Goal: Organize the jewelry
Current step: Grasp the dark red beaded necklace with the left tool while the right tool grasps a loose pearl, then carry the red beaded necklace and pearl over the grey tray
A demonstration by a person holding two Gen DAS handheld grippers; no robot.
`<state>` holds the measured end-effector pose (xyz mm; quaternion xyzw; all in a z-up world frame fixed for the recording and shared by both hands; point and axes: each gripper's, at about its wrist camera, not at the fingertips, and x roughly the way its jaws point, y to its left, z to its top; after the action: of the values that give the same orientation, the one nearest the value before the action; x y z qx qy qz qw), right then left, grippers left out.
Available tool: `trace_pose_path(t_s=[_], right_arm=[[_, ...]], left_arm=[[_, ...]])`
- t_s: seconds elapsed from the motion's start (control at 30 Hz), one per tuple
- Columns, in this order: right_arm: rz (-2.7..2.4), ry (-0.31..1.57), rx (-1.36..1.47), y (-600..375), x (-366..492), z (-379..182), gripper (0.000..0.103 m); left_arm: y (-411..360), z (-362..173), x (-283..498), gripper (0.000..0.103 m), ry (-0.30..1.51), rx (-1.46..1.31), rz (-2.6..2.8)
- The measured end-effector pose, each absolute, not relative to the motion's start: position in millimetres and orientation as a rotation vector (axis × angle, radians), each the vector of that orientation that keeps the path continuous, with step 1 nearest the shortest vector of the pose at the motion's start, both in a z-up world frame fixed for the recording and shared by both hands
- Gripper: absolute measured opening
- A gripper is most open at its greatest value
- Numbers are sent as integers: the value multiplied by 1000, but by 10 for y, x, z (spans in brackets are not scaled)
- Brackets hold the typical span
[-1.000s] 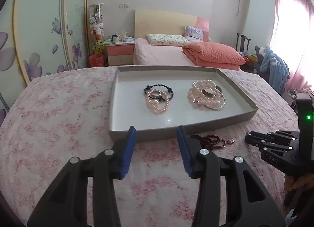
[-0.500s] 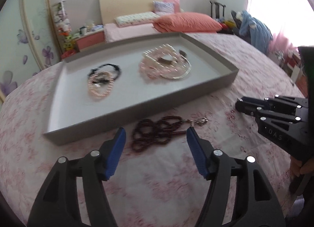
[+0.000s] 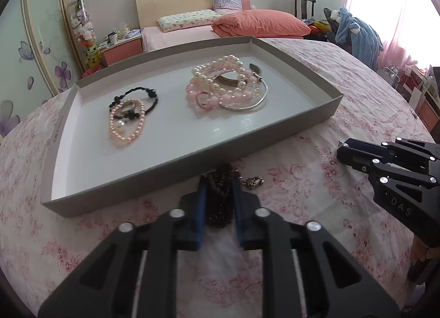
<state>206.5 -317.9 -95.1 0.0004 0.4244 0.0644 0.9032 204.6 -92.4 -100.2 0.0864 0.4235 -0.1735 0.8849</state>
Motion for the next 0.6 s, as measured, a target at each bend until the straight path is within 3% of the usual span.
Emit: trace_pose_path(t_s=[0.6], right_arm=[[221, 876, -46, -2847, 2067, -948, 14]], left_arm=[[-179, -983, 1776, 16, 889, 105, -185]])
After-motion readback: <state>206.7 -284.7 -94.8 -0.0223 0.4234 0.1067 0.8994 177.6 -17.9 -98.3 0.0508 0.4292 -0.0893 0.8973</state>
